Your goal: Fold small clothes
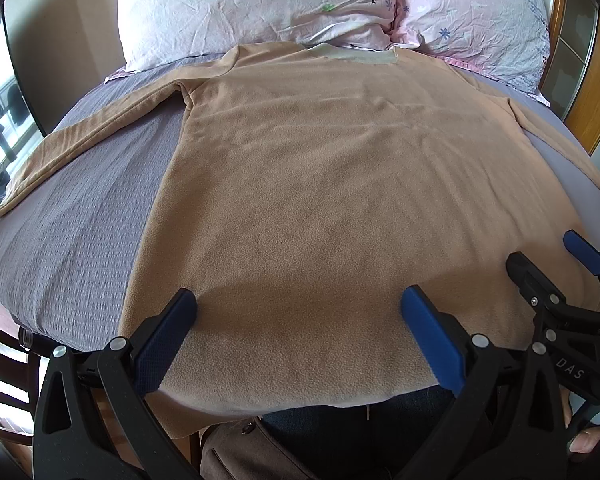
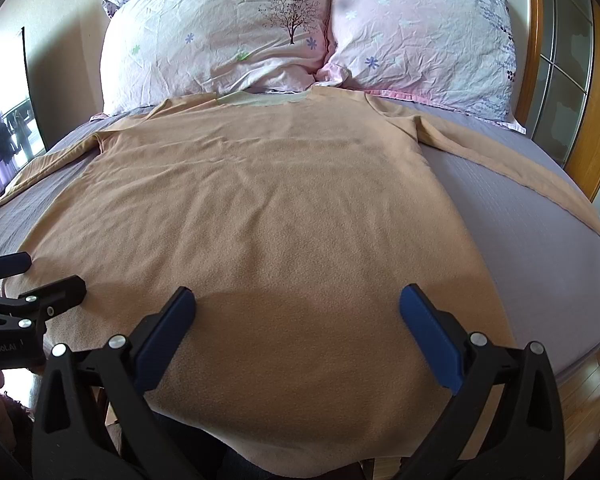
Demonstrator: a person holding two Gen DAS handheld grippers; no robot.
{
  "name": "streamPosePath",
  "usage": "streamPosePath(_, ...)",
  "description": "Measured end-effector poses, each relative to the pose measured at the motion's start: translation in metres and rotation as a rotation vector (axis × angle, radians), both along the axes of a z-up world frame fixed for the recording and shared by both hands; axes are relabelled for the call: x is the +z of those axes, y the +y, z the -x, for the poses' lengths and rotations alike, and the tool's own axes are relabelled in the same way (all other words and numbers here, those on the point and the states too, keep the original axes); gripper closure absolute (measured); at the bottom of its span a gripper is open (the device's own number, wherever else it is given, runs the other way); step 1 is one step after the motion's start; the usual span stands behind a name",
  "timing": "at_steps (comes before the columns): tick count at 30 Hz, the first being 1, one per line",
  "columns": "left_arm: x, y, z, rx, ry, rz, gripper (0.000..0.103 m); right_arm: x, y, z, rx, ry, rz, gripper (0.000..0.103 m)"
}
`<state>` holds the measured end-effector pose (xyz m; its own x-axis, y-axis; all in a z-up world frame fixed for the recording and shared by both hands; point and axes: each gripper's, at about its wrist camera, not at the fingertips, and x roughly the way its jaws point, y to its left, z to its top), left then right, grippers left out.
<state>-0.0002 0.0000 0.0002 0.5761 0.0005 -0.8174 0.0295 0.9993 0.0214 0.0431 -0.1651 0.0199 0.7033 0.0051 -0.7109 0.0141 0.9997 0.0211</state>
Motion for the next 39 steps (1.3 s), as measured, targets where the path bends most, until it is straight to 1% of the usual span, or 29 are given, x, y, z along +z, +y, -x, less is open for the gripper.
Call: streamPosePath(39,0.0017,0.0,0.0017,0.0,-0.024,-0.005,0.001,-0.0008,-0.0035,0.0021,-0.001,-0.004,0.0,0.002)
